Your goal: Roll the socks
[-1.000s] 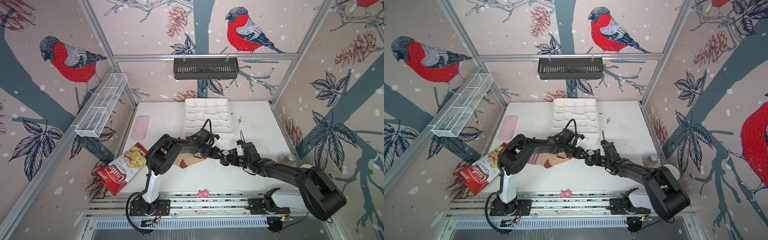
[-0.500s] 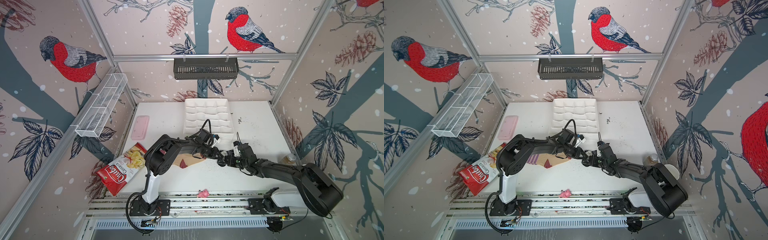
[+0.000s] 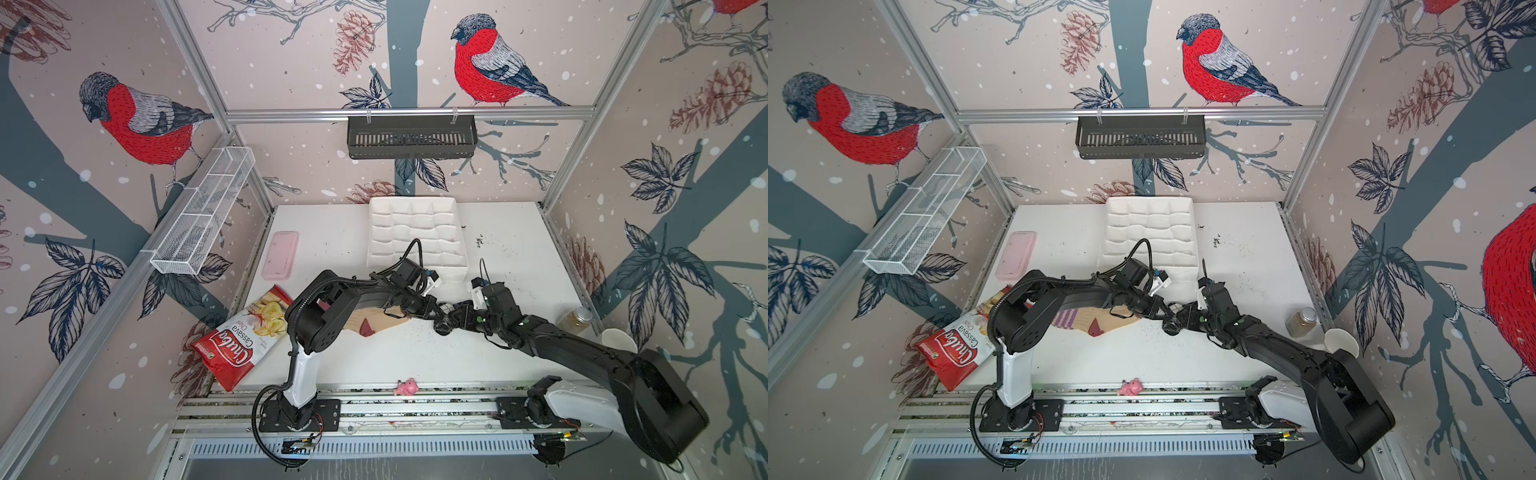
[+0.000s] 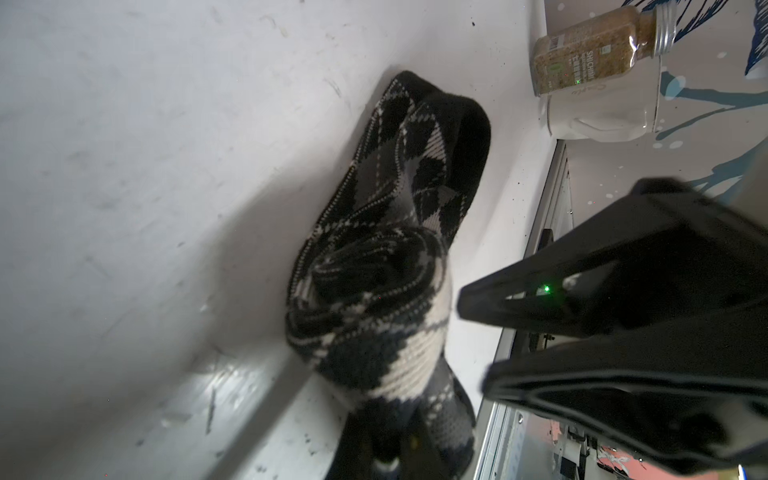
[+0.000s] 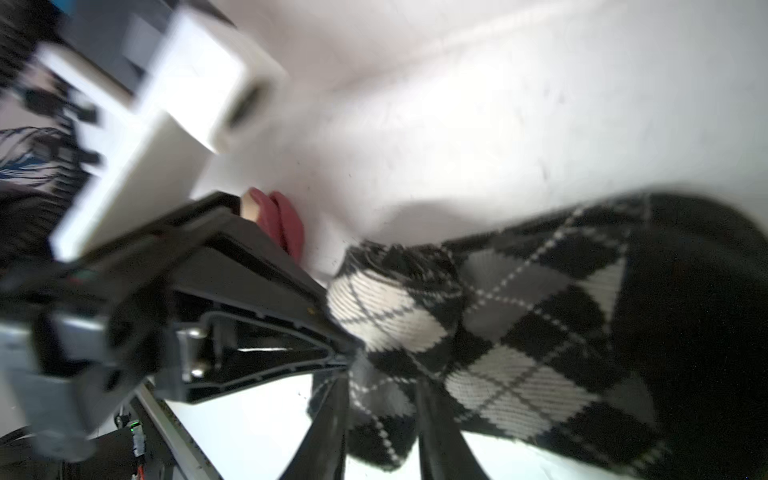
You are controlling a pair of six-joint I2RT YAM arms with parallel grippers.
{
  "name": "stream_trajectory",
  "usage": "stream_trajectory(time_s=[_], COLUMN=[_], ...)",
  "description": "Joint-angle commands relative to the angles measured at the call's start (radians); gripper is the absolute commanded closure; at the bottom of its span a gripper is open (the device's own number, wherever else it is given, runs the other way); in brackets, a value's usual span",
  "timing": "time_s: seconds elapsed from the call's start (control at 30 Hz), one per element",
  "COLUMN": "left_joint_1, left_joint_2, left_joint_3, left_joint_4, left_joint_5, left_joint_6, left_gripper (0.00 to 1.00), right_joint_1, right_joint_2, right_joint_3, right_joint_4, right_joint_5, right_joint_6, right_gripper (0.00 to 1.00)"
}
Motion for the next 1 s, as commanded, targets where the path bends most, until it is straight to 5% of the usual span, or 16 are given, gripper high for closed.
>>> stream_trajectory(time_s=[0.0,0.2,0.6,0.97], left_joint_1=[-0.002,-0.002,0.008,0.069], left_joint_2=[-0.008,-0.026,-0.07,-0.104], left_joint_3=[0.006,0.012,-0.028,-0.126], left_joint_4=[-0.059,-0.107,-0.078,0.087], left_joint_5=[-0.021,-0.055,-0.049,-0.021], left_joint_6=[0.04,0.059,0.047,-0.052], left_gripper=[1.0,1.0,1.0,1.0], right_joint_1=[-0.037,-0.081,-0.087,-0.07], right_joint_2=[-0.031,0.093,0.251,0.232], right_joint_3=[0.021,0.05,-0.009,-0.116], right_joint_4=[-0.088,-0.058,-0.023,-0.011], right_joint_5=[0.005,0.021,0.05,0.026], right_joint_6=[-0.071,-0.118,-0.109,-0.067], right_gripper=[0.69,0.79,0.85,0.86])
